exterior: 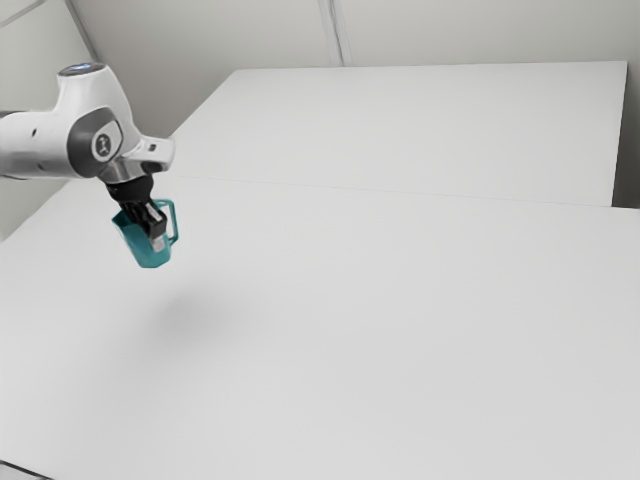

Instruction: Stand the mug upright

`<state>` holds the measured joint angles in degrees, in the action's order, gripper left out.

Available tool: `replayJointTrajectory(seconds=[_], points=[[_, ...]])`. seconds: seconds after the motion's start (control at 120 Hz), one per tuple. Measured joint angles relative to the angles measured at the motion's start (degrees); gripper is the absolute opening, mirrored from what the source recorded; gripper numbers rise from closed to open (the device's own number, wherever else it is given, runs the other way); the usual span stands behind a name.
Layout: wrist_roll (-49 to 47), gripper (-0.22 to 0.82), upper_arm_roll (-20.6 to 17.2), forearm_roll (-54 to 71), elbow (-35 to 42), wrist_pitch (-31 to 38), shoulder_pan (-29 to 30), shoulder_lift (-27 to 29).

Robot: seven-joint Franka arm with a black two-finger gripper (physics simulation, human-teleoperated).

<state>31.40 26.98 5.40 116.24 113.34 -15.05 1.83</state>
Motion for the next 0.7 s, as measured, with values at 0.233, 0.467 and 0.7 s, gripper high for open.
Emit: replayJointTrajectory(seconds=[0.233, 0.467, 0.7], points=[[-5.2, -0.17, -2.1, 0.8, 5.6, 3.1, 1.9, 2.0], [-10.4, -0.17, -4.7, 2.7, 10.5, 4.7, 1.1, 3.8], [-15.2, -0.17, -6.5, 3.4, 14.9, 7.0, 1.1, 4.9]])
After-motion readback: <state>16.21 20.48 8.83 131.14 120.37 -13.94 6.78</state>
